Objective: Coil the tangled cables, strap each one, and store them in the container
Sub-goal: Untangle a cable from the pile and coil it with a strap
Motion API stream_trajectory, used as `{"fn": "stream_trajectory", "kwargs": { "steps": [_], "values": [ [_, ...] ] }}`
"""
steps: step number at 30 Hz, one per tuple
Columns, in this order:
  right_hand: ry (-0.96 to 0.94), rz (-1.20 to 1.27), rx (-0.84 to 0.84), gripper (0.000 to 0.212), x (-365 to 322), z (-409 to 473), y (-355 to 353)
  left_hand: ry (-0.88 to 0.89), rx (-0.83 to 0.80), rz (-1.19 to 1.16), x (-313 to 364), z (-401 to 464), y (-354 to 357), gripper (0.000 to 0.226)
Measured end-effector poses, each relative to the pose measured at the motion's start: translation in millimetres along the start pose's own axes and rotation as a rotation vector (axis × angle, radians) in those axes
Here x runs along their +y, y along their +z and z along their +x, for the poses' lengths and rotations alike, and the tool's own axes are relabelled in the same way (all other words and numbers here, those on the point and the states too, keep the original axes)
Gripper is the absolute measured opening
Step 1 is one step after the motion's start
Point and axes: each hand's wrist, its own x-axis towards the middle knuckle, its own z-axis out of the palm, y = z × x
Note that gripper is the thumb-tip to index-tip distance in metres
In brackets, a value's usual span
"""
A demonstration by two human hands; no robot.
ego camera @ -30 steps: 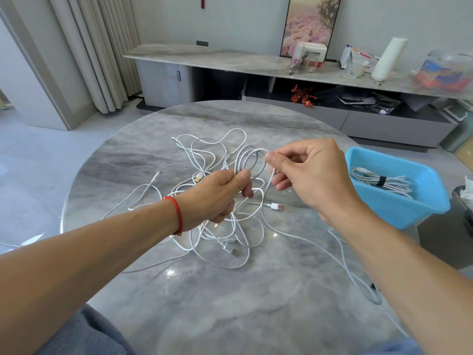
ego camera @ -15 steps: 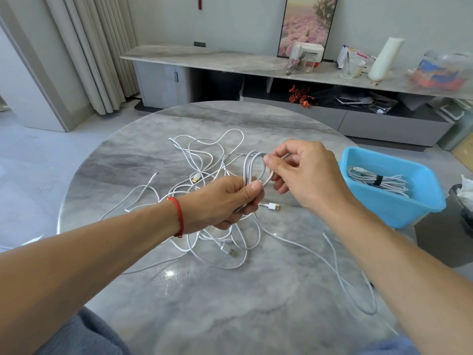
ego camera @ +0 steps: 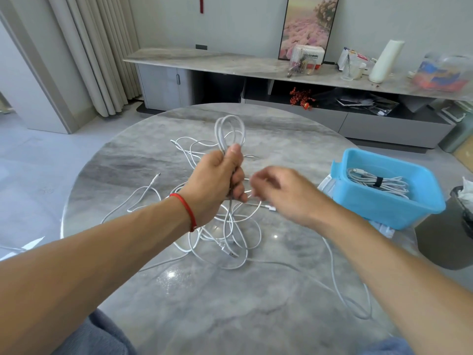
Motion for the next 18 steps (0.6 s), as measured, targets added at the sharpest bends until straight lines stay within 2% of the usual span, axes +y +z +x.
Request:
{"fn": "stream_trajectory", "kwargs": {
  "steps": [1, 4, 7, 9, 11, 14, 16, 18],
  "values": [
    [0.014, -0.024, -0.138, 0.025, 0.7, -2.6, 5.2, -0.022, 0.042, -0.061, 0.8, 1.4, -1.1, 0.033],
    [0.086, 0.119, -0.511, 0.022, -1.8, -15.1, 23.0, -0.098, 0.146, -0.225, 3.0, 3.9, -4.4, 0.036],
    [0.018, 0.093, -0.611, 0.016, -8.6, -21.3, 36.9, -0.103, 0.198, -0.263, 2.9, 7.7, -10.6, 0.038],
    [-0.003, 0.058, -0.563, 0.012, -15.3, -21.5, 41.5, -0.038, 0.191, -0.063, 1.1, 10.6, -19.1, 0.039],
    [-0.048, -0.074, -0.445, 0.02, -21.7, -18.8, 42.3, -0.002, 0.153, 0.24, -2.2, 10.8, -27.9, 0.038],
    [-0.225, -0.243, -0.223, 0.02, -29.4, -15.5, 38.3, -0.072, 0.061, 0.522, -10.2, 5.3, -33.7, 0.037],
    [-0.273, -0.278, -0.076, 0.017, -30.8, -13.8, 32.4, -0.168, -0.071, 0.517, -12.9, -0.8, -32.5, 0.034],
    [-0.233, -0.313, 0.016, 0.014, -29.3, -12.6, 24.9, -0.293, -0.236, 0.386, -11.3, -5.4, -28.6, 0.03]
  ]
}}
